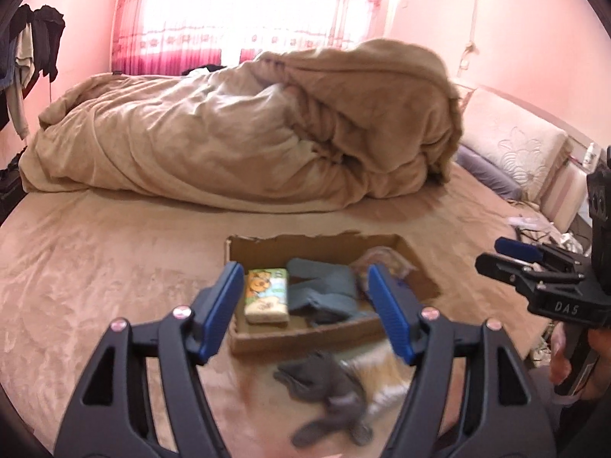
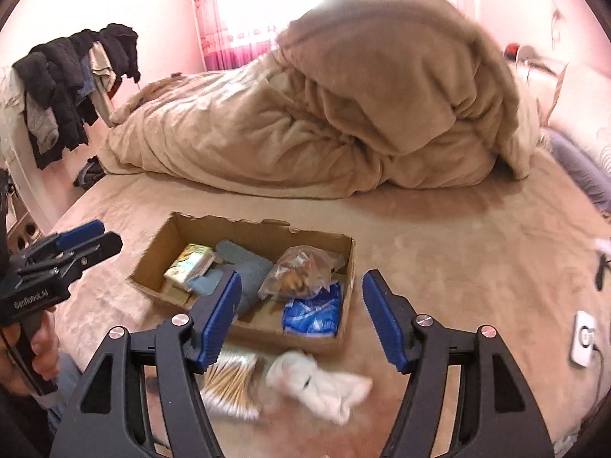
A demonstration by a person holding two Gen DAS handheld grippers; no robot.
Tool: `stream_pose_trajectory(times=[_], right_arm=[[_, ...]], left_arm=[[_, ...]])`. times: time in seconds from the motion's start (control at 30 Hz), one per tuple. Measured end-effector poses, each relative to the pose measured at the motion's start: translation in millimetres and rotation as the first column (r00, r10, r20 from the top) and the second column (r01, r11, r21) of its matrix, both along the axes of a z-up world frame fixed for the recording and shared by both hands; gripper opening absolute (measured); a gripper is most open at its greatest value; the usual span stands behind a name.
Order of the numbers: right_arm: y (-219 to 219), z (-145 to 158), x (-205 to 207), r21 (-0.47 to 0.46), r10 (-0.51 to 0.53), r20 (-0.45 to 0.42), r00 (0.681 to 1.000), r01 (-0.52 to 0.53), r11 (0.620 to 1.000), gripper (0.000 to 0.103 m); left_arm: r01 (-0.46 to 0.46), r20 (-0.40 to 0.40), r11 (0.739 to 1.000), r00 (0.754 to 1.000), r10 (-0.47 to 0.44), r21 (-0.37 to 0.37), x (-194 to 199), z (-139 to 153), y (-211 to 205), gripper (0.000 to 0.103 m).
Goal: Organize objects
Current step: 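Grasp the grey socks with the left gripper while the right grasps the white socks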
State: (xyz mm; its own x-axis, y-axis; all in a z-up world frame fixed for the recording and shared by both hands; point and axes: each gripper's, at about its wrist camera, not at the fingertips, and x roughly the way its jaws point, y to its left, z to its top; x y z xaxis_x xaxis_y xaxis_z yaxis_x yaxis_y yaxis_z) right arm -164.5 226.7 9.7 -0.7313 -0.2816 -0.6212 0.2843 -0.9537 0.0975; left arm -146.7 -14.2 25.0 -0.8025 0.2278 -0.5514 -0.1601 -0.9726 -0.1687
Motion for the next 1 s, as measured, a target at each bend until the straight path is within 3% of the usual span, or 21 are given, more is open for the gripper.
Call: stream_pose_trajectory(times=[0.3,0.53,0.73,1.0], right_arm=[[21,20,63,-0.031,-0.004,-0.022,1.0,0.004,1.0,0.07],[34,17,98,-0.071,-0.003,-0.003,1.0,0.002,0.997,0.07],[38,3,103,-0.062,0.004,0.005,1.0,-0.003,0.998,0.07],[36,-37,82,-0.026,0.025,0.061,0.998,-0.024,0.999,0.07]], left_arm=[[-0.022,0.004,1.0,1.0,0.022,0.012,58,8,6,0.07],[-0.011,0.073,1.0,0.997,0.01,0.009,80,-21,14,0.07],[-0.014,0.143,1.0,0.99,0.012,0.016,83,-53,20,0.07],[-0.019,0.206,1.0,0.978,0.015,0.014,70,-86,26,0.07]])
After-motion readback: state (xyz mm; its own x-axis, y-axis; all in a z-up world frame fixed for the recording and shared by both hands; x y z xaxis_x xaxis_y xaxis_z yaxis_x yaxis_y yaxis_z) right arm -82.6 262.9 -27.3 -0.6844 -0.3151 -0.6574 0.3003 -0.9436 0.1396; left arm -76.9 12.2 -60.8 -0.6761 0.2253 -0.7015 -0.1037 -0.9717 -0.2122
